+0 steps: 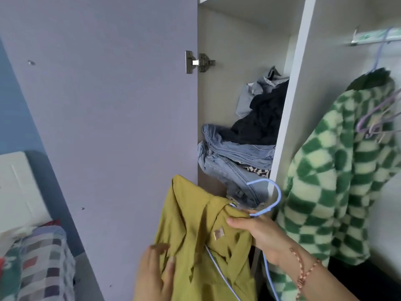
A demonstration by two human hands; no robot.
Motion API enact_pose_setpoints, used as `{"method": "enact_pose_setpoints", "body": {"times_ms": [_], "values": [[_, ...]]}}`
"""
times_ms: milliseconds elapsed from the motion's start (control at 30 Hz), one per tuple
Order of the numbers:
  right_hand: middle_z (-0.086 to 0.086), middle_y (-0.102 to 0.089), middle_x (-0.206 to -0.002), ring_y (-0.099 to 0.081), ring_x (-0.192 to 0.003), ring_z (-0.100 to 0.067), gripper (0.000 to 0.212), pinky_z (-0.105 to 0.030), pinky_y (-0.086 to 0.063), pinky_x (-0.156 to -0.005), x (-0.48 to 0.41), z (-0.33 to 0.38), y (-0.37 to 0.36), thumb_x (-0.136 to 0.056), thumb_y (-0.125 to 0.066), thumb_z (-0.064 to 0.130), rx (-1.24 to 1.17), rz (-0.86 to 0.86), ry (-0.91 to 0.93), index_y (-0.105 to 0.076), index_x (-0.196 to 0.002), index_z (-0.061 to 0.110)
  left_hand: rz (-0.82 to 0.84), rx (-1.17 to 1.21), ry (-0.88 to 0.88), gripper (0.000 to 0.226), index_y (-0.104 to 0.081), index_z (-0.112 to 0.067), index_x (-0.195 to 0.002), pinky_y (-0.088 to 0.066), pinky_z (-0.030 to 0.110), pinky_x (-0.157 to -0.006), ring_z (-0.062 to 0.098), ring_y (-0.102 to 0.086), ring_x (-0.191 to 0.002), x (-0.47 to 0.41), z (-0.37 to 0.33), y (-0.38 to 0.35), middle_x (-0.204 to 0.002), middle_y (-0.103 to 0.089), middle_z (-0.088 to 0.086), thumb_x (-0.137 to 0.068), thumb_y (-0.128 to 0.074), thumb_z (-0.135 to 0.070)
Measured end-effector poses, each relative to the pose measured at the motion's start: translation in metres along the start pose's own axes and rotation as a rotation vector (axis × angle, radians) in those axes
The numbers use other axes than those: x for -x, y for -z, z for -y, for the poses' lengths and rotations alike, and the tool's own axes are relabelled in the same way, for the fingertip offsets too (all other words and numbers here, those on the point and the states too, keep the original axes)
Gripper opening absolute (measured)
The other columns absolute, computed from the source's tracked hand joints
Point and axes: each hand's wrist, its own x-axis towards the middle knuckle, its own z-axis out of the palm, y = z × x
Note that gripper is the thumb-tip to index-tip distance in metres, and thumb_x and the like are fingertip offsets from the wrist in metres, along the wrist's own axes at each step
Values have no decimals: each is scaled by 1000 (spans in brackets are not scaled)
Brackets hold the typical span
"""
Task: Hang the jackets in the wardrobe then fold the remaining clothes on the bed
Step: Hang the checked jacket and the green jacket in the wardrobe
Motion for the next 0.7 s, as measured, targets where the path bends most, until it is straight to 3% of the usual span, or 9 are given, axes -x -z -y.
{"method": "enact_pose_setpoints", "body": {"times_ms": [67, 100, 167, 234, 334, 400, 467, 567, 701], "values": [[-27, -65, -106, -65, -89, -32, 51, -47, -51, -88, 6, 8, -4, -64, -79, 12, 27, -24, 7, -60, -107, -10, 127, 100, 43, 45, -55, -46, -87, -40, 9, -72, -1, -52, -79, 22, -16, -35, -86, -52, -13, -62, -48, -83], [-28, -65, -104, -65, -86, -31, 51, -46, -51, -86, 8, 11, -4, -63, -79, 12, 42, -33, 12, -61, -105, -11, 137, 167, 138, 54, -56, -52, -84, -42, 11, -74, 3, -54, -81, 26, -19, -52, -87, -54, -12, -50, -45, -92], [-26, -68, -98, -65, -80, -26, 39, -34, -53, -76, 12, 15, -2, -70, -77, 7, 66, -35, 19, -63, -102, -9, 23, 191, 208, 63, -48, -47, -93, -48, 29, -78, 9, -58, -88, 30, -25, -80, -94, -56, -11, -55, -30, -95], [-18, -70, -84, -64, -73, -20, 21, -22, -51, -64, 16, 18, 4, -77, -71, 3, 104, -43, 21, -65, -95, -6, -35, 240, 207, 57, -46, -43, -98, -48, 30, -80, 9, -54, -93, 24, -43, -91, -100, -53, -15, -69, -24, -87], [-9, -71, -78, -65, -70, -16, 9, -23, -49, -66, 26, 24, 13, -79, -69, 3, 110, -69, 36, -68, -87, 0, -73, 288, 175, 47, -44, -37, -108, -43, 13, -71, 4, -49, -87, 11, -57, -103, -91, -45, -21, -81, -31, -74], [-11, -72, -80, -66, -70, -18, 7, -27, -51, -69, 31, 29, 18, -81, -67, 2, 69, -79, 36, -68, -87, -1, -103, 316, 249, 38, -43, -44, -96, -44, 20, -70, 7, -50, -81, 2, -60, -108, -79, -46, -22, -75, -37, -75], [-11, -72, -78, -67, -64, -18, 5, -25, -53, -61, 33, 31, 21, -83, -65, 1, -13, -97, 8, -69, -86, 2, -85, 305, 248, 16, -42, -55, -90, -43, 27, -68, 6, -51, -79, 0, -70, -108, -78, -50, -24, -76, -47, -59], [-8, -73, -76, -68, -60, -15, 8, -23, -54, -52, 35, 33, 25, -86, -63, 4, -79, -146, -36, -68, -90, 6, -64, 367, 303, 57, -42, -70, -76, -43, 12, -63, -6, -54, -75, -2, -72, -114, -69, -56, -16, -87, -61, -18], [-8, -70, -74, -64, -57, -15, 11, -19, -50, -49, 34, 27, 36, -86, -61, 1, -1, -287, -45, -67, -92, 7, -70, 471, 375, 24, -52, -42, -76, -40, 10, -61, 5, -57, -68, 0, -74, -110, -69, -61, -10, -91, -53, -24]]}}
